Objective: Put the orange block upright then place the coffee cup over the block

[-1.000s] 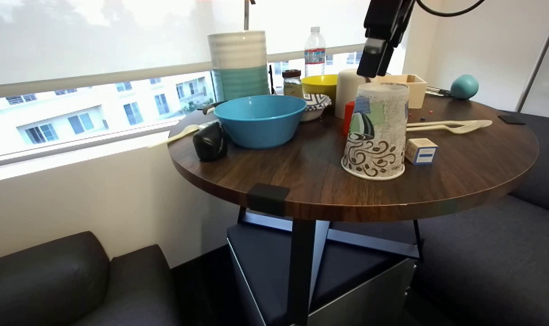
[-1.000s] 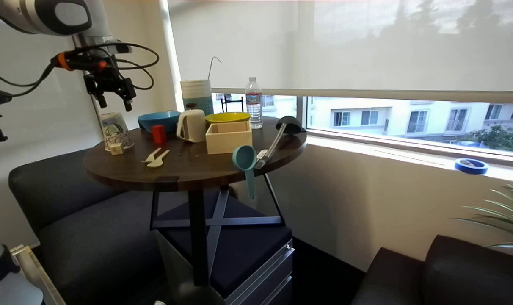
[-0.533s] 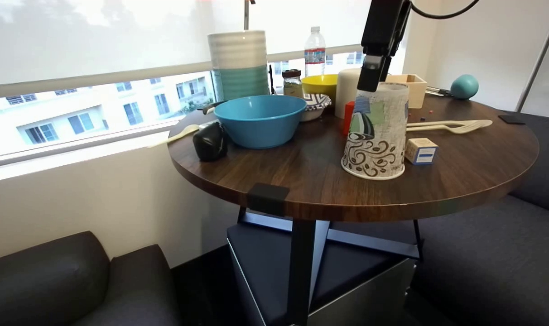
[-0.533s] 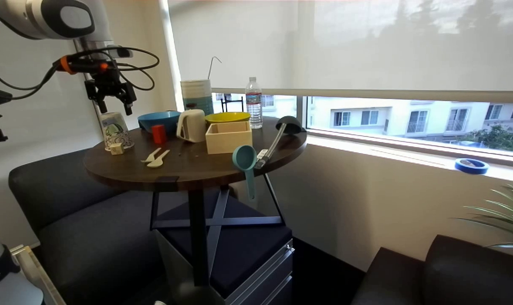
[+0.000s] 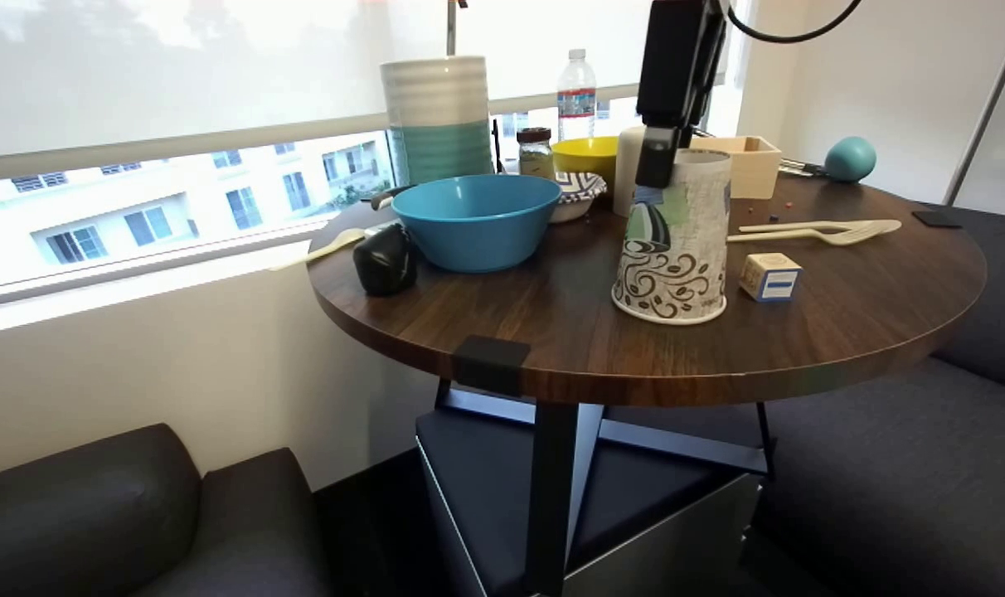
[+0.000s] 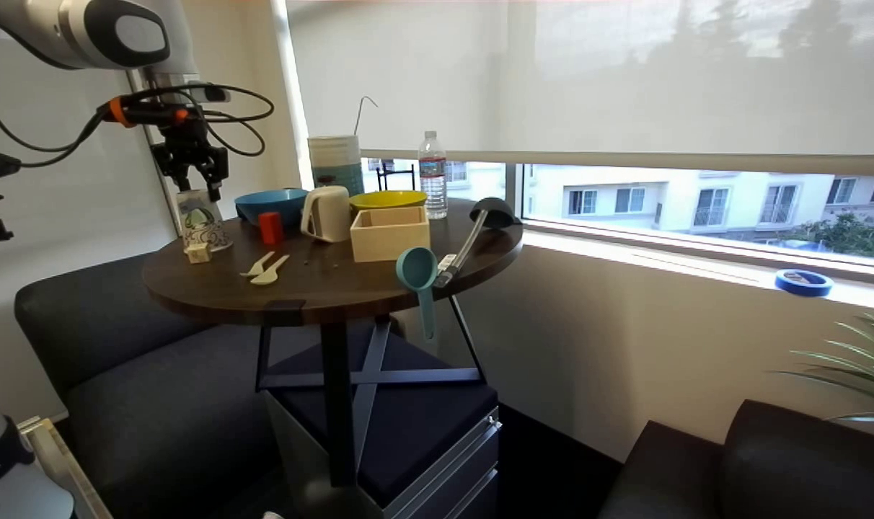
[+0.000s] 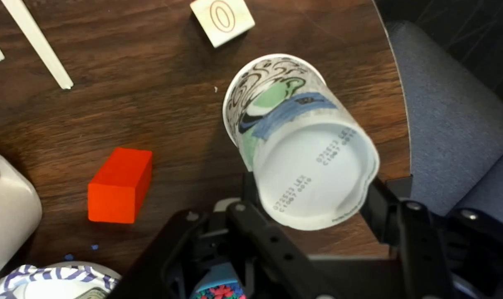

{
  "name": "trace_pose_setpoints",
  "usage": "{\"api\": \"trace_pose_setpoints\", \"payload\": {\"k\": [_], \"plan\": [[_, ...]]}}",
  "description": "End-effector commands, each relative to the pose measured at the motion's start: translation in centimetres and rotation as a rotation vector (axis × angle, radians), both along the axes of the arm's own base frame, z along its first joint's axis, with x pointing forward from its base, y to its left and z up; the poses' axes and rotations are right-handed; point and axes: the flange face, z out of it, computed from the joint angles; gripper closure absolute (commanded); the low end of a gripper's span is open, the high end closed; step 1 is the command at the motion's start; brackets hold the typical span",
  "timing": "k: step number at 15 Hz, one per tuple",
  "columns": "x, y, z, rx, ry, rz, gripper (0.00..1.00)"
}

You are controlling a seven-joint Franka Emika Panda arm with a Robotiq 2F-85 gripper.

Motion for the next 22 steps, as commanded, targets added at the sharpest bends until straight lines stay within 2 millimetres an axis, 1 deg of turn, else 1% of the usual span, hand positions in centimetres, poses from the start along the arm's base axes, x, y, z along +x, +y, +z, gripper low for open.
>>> {"api": "trace_pose_setpoints", "payload": {"k": [1,2,5,9,14,18,20,22], "plan": [[1.5,1.1,1.9,-0.029,-0.033,-0.025,0.64],[1.7,1.3,2.6,-0.034,-0.049,-0.032,0.67],[2.2,1.3,4.6,-0.07,-0.11,-0.062,0.67],[3.0,0.9,6.4,-0.091,-0.178,-0.109,0.67],[4.5,-0.2,6.4,-0.072,-0.272,-0.225,0.67],[5.0,0.0,6.9,-0.065,-0.321,-0.283,0.67],[4.9,0.2,6.9,-0.084,-0.33,-0.317,0.67],[5.2,0.1,6.9,-0.102,-0.328,-0.363,0.67]]}}
